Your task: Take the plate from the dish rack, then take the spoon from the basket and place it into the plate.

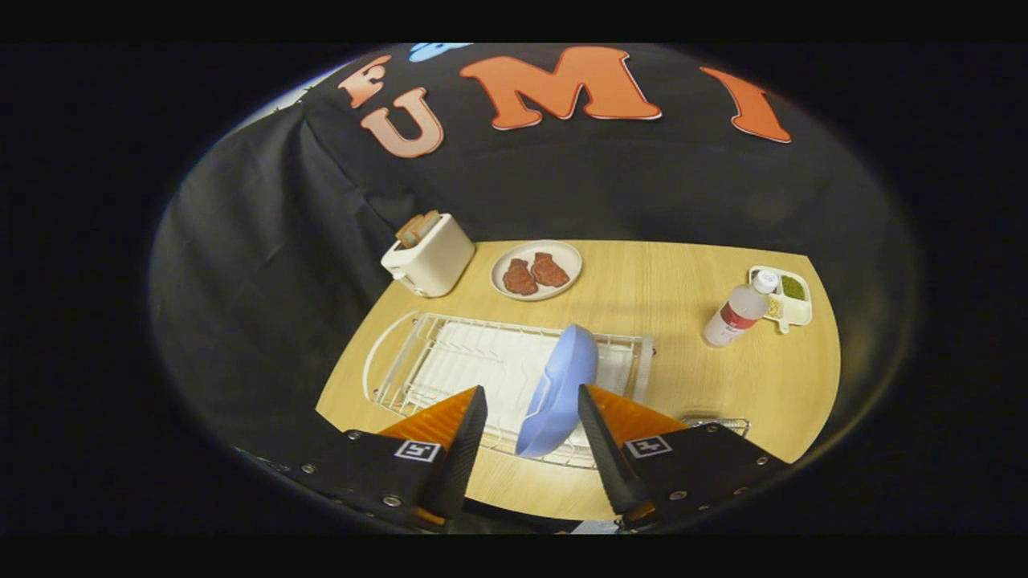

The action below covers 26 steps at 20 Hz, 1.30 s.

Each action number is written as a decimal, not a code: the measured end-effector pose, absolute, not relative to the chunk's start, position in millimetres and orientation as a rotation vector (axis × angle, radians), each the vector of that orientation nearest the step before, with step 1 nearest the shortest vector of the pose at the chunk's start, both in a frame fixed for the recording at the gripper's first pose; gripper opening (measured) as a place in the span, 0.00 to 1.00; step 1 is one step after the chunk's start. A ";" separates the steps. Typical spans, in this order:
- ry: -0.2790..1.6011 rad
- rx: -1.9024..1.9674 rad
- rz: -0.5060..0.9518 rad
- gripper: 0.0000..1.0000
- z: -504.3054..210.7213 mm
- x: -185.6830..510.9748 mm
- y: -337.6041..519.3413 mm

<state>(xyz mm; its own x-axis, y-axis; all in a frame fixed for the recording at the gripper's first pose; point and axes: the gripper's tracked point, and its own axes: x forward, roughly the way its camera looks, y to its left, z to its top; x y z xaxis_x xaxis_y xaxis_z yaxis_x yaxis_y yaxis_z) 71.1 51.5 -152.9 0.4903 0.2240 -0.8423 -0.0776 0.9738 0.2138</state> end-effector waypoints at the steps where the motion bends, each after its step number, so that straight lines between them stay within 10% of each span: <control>1: 1.071 0.135 0.174 0.68 -162.9 70.6 48.5; 26: 1.103 -0.144 -0.229 0.26 -198.9 114.5 -3.5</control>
